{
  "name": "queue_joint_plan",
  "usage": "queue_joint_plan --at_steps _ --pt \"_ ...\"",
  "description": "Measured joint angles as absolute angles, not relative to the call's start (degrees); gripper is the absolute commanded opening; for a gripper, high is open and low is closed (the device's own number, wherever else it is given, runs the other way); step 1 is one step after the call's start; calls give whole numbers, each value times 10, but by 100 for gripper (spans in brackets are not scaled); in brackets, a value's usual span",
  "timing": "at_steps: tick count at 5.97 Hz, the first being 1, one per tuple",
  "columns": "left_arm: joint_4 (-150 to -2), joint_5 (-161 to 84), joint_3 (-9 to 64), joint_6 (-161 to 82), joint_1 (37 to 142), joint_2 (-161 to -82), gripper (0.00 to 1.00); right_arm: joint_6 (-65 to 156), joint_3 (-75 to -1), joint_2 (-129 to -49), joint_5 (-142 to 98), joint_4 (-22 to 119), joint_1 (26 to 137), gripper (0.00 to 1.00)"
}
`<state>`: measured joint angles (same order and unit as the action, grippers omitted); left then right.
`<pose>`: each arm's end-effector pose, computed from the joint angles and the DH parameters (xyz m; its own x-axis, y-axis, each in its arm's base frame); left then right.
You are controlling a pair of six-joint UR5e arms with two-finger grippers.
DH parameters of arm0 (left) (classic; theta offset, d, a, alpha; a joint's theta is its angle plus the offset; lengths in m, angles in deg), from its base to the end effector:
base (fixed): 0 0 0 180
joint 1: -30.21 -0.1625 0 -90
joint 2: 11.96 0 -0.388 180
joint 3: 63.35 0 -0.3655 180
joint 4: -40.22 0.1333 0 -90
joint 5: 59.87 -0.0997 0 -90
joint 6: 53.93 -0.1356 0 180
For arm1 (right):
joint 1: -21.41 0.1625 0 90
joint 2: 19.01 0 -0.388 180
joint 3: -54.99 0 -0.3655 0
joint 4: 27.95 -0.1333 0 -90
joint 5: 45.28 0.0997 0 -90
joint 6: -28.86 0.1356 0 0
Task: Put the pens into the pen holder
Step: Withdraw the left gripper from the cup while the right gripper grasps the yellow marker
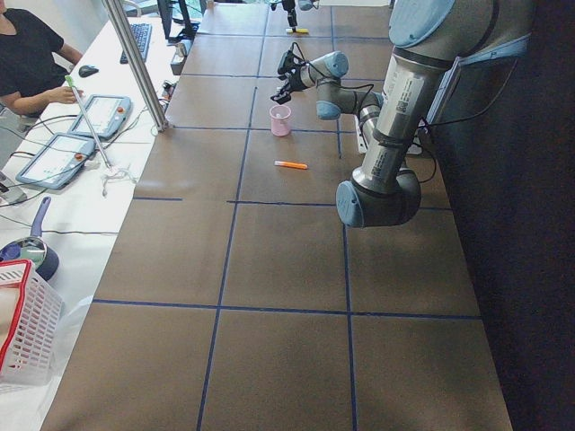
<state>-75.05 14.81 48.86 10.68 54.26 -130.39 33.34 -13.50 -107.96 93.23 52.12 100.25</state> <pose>0.4494 -0.3858 0.1562 0.4697 0.2432 -0.8487 0.4712 0.7439 0.4740 -0.0523 -0.4291 0.7847 0.6893 0.0814 0.7199 0.1369 0.9611 -0.2397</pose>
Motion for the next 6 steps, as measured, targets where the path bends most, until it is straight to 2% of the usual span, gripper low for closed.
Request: queue_joint_plan --at_steps 2,3,4,5,6 --pt "-684 183 493 105 554 -1305 100 333 -134 -1080 932 521 1002 70" --pt "-656 197 495 88 561 -1308 100 333 -133 -1076 932 521 999 61" --pt "-641 204 500 66 566 -1311 100 333 -128 -1071 932 521 997 21" --pt "-636 206 505 57 568 -1311 100 333 -124 -1067 932 521 995 0" --pt "-635 207 509 55 569 -1311 100 333 -121 -1065 932 521 995 0"
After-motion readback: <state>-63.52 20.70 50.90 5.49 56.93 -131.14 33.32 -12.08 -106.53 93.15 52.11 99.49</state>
